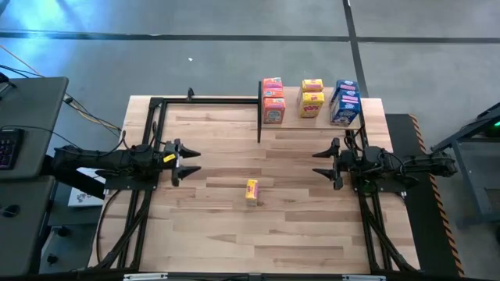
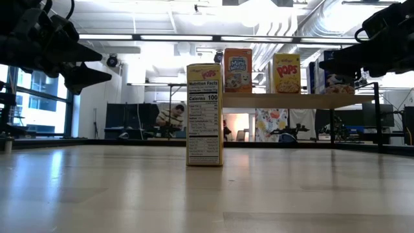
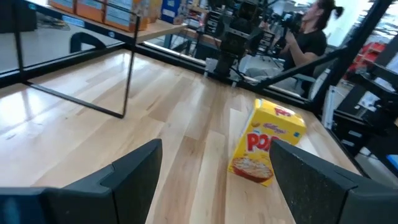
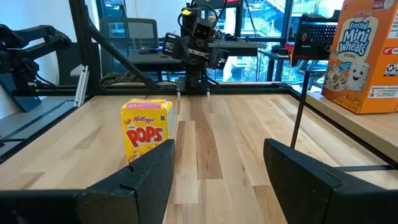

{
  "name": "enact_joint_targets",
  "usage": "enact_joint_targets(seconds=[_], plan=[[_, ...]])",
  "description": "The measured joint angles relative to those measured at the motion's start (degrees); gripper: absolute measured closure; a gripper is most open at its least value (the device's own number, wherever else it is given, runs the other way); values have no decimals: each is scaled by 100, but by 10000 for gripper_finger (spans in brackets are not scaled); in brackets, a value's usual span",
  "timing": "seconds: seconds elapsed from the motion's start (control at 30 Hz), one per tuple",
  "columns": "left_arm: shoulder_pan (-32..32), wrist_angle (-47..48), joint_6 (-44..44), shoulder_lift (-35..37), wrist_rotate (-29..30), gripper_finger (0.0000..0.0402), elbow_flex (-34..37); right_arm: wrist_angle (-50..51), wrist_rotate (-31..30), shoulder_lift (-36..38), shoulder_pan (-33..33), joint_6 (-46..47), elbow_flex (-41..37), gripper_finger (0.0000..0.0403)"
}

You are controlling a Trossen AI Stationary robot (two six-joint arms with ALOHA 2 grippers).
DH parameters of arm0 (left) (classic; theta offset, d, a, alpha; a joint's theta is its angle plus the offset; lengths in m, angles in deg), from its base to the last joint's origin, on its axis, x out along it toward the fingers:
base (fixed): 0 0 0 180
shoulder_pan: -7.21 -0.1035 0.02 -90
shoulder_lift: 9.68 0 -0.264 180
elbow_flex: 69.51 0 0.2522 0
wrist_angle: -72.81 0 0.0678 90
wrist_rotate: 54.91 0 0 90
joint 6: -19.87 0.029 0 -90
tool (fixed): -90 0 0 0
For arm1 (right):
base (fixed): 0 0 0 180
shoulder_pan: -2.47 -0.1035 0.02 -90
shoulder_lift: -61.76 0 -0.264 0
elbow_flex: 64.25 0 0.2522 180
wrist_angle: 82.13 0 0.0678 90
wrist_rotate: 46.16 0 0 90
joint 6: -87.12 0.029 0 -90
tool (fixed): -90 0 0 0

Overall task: Stack cereal on shelf
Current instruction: Put the yellow cereal box on the shelf aligned with the yellow cereal boxes

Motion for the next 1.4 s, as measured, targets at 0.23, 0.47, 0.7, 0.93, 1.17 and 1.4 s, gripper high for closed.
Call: enact_joint_targets(seconds=[0.23,0.47,0.7,0.93,1.17,1.4], plan=[[1,-32,-346,-2,335,112,0,0,0,0,0,0,0,164],[0,-835,-507,-2,500,112,0,0,-2,0,0,0,0,164],[0,-1401,-262,-30,501,112,-73,0,-4,0,0,0,0,164],[0,-1273,339,-390,557,112,-788,0,-7,-2,0,1,-2,164],[0,-1072,147,-1583,1163,112,-1773,0,-17,-2,0,2,-2,164],[0,-315,-589,-3042,1463,112,-3006,0,-20,-2,0,0,-2,164]])
